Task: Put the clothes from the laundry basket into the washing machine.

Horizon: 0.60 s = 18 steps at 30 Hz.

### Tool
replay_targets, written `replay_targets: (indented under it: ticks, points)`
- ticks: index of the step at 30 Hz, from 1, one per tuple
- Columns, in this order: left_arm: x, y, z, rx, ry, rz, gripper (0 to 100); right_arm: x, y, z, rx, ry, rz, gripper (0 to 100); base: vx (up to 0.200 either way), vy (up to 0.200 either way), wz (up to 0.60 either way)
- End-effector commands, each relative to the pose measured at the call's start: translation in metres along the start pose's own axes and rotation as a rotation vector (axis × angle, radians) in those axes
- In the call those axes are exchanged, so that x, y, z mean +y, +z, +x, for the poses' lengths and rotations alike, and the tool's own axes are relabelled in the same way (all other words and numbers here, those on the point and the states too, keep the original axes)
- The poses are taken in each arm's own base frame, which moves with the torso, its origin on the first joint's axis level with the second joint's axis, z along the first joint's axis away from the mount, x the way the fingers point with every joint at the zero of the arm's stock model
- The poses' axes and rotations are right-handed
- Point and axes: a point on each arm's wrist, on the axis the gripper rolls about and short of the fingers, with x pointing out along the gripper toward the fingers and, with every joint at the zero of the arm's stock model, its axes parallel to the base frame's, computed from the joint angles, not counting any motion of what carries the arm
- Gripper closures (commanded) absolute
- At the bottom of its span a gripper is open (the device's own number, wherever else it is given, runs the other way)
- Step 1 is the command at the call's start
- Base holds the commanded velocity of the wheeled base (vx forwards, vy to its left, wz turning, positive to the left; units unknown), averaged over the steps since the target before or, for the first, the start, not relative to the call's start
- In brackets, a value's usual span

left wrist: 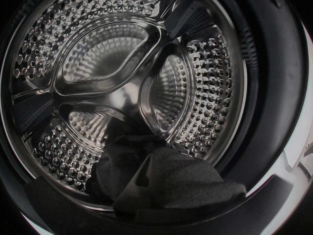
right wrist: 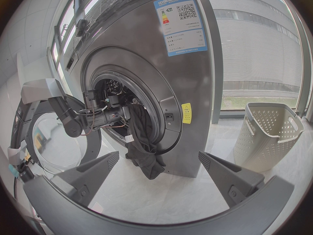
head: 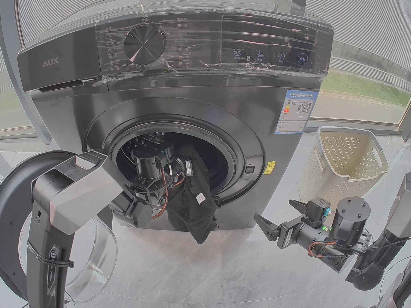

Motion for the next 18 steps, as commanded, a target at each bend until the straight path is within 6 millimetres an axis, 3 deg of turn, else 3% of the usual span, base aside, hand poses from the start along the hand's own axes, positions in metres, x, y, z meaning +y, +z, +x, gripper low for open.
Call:
replay_targets:
  ticks: [1,8,10,14,18]
  points:
    - [0.012,-0.020,0.029,0.008,0.036,0.001,100,0.000,0.000,-0.001,-0.002,-0.001,0.001,0,0.000,0.000,0.00]
    - [0.019,-0.020,0.054,-0.067,0.114,-0.004,100,0.000,0.000,-0.001,-0.002,-0.003,0.001,0,0.000,0.000,0.00]
    - [0.024,-0.007,0.062,-0.112,0.150,-0.009,100,0.000,-0.001,0.000,0.003,-0.001,-0.001,0,0.000,0.000,0.00]
    - [0.031,0.010,0.068,-0.154,0.182,-0.020,100,0.000,-0.001,0.000,0.003,-0.002,-0.001,0,0.000,0.000,0.00]
    - [0.032,0.010,0.068,-0.142,0.187,-0.022,100,0.002,-0.001,0.000,0.003,0.002,0.000,0,0.000,0.000,0.00]
